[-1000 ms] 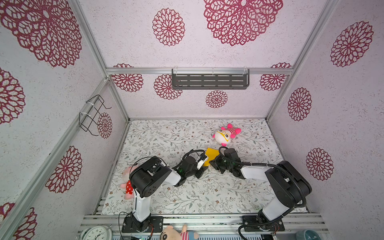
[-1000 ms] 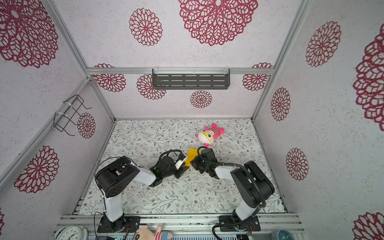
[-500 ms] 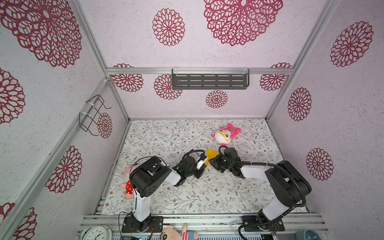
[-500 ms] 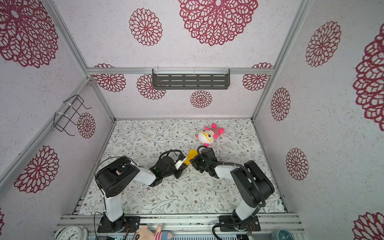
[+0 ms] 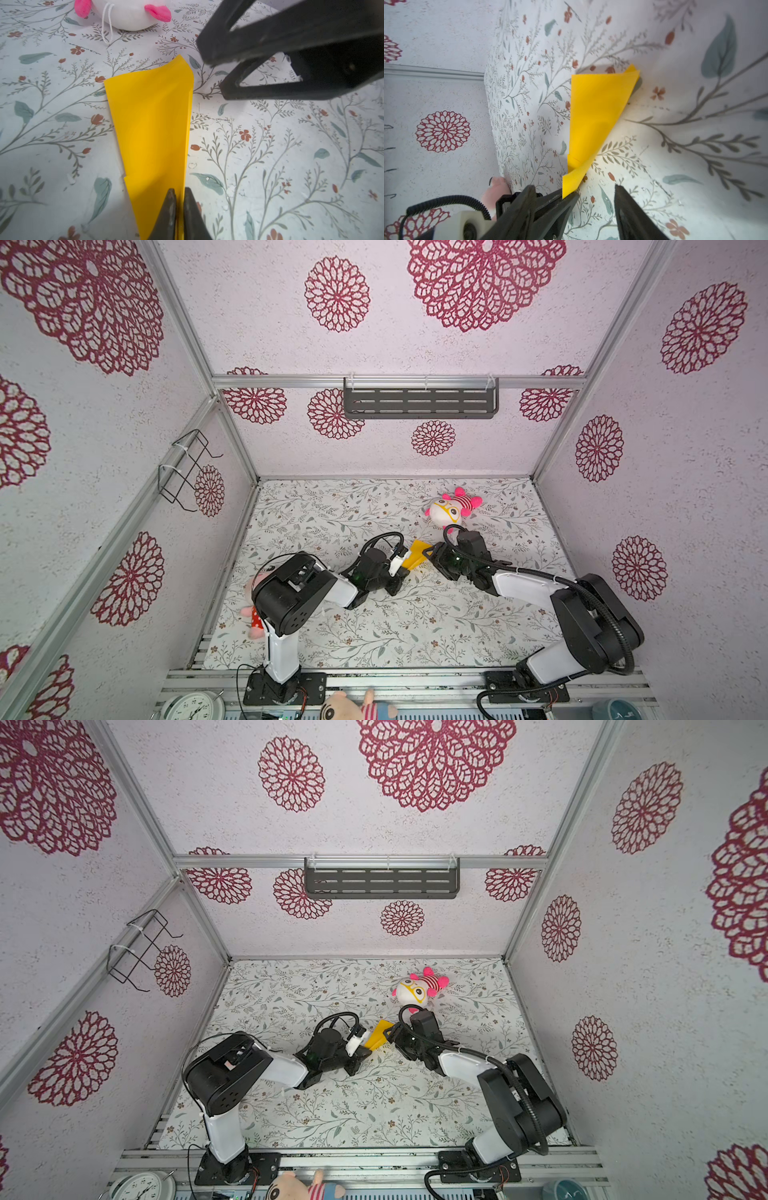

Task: Fold a paper plane with a square sheet of paper (pick it up from the middle)

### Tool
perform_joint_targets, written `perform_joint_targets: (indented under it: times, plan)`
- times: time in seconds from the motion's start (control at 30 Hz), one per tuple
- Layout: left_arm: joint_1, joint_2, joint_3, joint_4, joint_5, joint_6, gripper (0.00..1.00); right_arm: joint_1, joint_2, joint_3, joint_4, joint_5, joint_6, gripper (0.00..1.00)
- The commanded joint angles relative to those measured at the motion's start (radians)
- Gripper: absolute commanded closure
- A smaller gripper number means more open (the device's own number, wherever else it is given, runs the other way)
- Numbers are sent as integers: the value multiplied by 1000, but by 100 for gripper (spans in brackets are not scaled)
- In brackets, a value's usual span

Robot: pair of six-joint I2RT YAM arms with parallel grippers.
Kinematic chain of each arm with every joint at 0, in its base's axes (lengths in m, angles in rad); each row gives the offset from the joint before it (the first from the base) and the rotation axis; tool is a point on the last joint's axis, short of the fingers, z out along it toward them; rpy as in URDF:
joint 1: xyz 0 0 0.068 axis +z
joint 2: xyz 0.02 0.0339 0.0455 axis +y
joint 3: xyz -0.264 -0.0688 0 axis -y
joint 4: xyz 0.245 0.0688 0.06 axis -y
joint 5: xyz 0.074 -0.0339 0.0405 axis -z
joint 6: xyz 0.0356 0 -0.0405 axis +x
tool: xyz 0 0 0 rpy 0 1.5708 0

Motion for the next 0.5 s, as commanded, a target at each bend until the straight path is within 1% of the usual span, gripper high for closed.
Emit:
perform_joint_targets:
  times: [0.0, 0.1, 0.23, 0.3, 0.37, 0.4, 0.47]
  plan:
    - [13, -40, 25, -78, 102, -69, 88, -10, -67, -11, 29, 13, -327, 36]
    - [16, -48, 18, -98, 149, -115, 88, -10, -92, -3, -14, 17, -565, 34]
    - [20, -64, -12, -93, 170, -142, 88, -22, -81, 53, -98, -41, -833, 34]
    - [20, -73, -35, -74, 177, -144, 88, -36, -61, 71, -130, -166, -1008, 36]
    - [20, -78, -54, -56, 180, -142, 88, -47, -54, 80, -161, -236, -1134, 36]
    - [20, -77, -63, -46, 178, -138, 88, -63, -47, 92, -187, -273, -1188, 35]
    - [21, -79, -76, -33, 177, -132, 88, -106, -26, 118, -208, -358, -1222, 36]
